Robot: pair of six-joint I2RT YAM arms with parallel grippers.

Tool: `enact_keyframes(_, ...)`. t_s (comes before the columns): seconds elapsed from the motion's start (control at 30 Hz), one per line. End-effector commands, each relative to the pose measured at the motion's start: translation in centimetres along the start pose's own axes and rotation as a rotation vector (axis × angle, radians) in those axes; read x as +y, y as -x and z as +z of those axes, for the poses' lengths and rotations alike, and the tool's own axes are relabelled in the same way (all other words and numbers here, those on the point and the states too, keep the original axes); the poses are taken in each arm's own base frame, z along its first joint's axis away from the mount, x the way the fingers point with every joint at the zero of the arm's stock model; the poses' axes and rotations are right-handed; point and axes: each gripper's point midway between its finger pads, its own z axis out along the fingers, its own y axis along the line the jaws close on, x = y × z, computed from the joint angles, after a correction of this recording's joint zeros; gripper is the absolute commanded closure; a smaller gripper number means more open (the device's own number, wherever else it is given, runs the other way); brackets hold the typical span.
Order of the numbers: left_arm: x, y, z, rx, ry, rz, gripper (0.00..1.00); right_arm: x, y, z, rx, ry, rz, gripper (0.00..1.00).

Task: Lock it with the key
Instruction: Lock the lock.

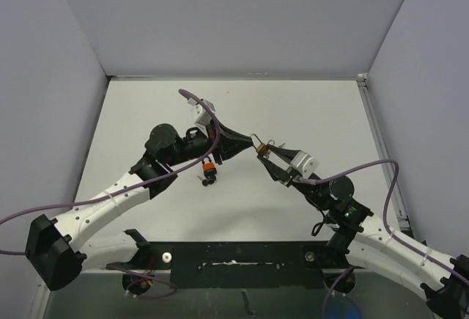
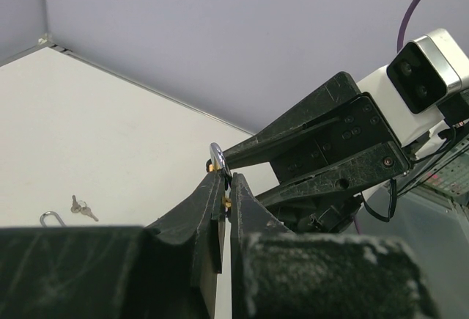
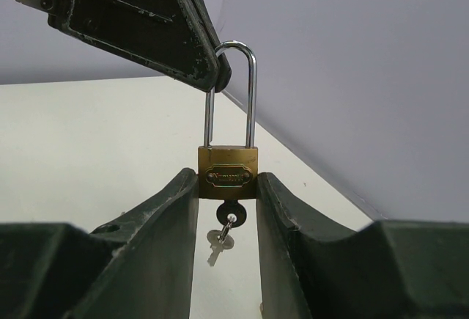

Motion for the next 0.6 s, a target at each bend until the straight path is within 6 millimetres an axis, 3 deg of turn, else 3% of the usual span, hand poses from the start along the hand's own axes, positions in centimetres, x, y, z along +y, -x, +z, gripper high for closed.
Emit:
enact_keyframes(0.0,0.1,0.5,0.4,0.007,0.01,0.009,1.0,-0.7,7.1,0.5,-0.227,0.004,-0.02,1.0)
enact_keyframes(0.23,0.2,-0.4,0.5,0.035,0.004,-0.011,1.0,-1.3,8.0,0.8,-0.259,-0.023,-0.028,1.0)
enact_keyframes(0.57,1.0,-2.3,0.1,0.086,0.027,-0.024,1.0,-2.6,12.1,1.1,-0.332,-0.043,-0.055,1.0)
